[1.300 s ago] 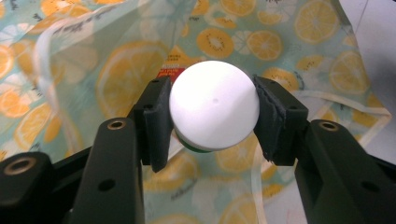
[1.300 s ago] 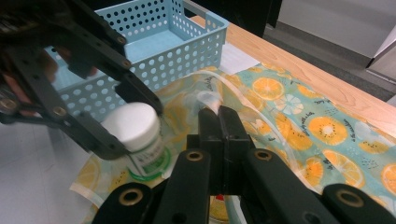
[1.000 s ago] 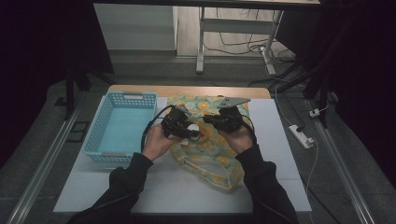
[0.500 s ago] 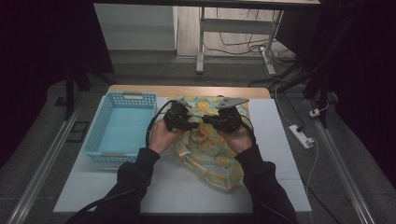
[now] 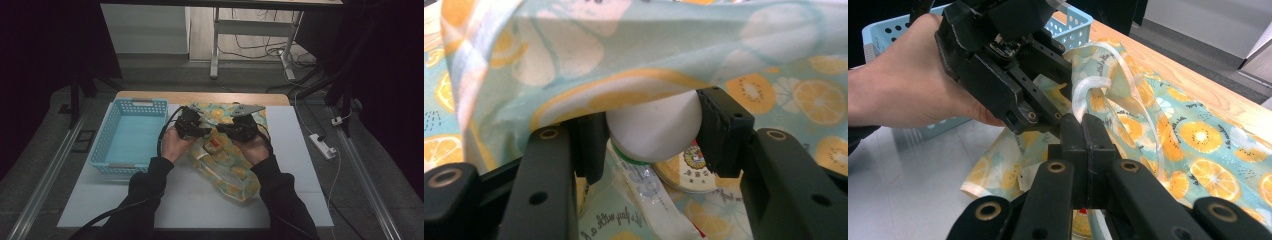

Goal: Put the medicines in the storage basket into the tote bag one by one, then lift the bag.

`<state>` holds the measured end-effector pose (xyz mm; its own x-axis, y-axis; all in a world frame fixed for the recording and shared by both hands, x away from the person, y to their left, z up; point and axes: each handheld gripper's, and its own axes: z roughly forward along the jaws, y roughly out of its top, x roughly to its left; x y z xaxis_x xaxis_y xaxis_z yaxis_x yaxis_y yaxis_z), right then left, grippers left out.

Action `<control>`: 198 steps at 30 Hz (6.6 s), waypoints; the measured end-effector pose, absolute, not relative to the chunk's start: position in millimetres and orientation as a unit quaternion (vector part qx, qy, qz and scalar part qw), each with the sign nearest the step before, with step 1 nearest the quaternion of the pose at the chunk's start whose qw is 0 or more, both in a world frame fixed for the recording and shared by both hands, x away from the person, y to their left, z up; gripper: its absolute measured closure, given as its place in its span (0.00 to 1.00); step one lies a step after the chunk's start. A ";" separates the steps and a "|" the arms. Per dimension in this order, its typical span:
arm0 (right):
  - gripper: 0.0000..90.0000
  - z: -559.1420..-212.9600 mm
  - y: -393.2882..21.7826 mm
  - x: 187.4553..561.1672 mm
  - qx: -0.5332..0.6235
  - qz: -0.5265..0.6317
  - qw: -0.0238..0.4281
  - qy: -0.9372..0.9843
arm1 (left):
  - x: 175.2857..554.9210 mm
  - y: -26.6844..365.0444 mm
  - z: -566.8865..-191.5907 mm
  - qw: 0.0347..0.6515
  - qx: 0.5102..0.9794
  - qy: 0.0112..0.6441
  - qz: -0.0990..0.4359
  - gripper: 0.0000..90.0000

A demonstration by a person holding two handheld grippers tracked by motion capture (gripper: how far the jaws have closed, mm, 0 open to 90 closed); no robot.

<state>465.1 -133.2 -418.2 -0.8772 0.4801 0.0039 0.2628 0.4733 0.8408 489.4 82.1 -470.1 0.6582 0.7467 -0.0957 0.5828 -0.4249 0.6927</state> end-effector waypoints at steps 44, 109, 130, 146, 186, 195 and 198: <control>1.00 -415.1 -136.0 464.8 0.219 0.473 0.119 0.845 | 470.7 84.2 -456.1 0.378 0.849 0.361 0.077 0.21; 1.00 -415.8 -132.1 461.9 0.211 0.470 0.112 0.850 | 419.8 71.2 -468.0 0.371 0.893 0.252 0.051 0.02; 1.00 -415.5 -132.8 462.0 0.210 0.470 0.112 0.850 | 428.4 59.6 -501.4 0.304 0.927 0.208 0.073 0.27; 1.00 -416.0 -133.7 462.9 0.212 0.469 0.109 0.850 | 425.2 63.5 -502.6 0.290 0.931 0.216 0.053 0.96; 1.00 -402.6 -141.0 462.6 0.218 0.477 0.087 0.847 | 417.9 84.0 -442.6 0.362 0.888 0.282 0.012 0.99; 1.00 -397.7 -139.4 461.1 0.213 0.475 0.080 0.850 | 419.4 93.3 -427.8 0.367 0.883 0.294 0.015 0.99; 1.00 -392.5 -139.0 459.6 0.210 0.478 0.082 0.849 | 419.4 95.8 -422.2 0.372 0.880 0.295 0.016 0.99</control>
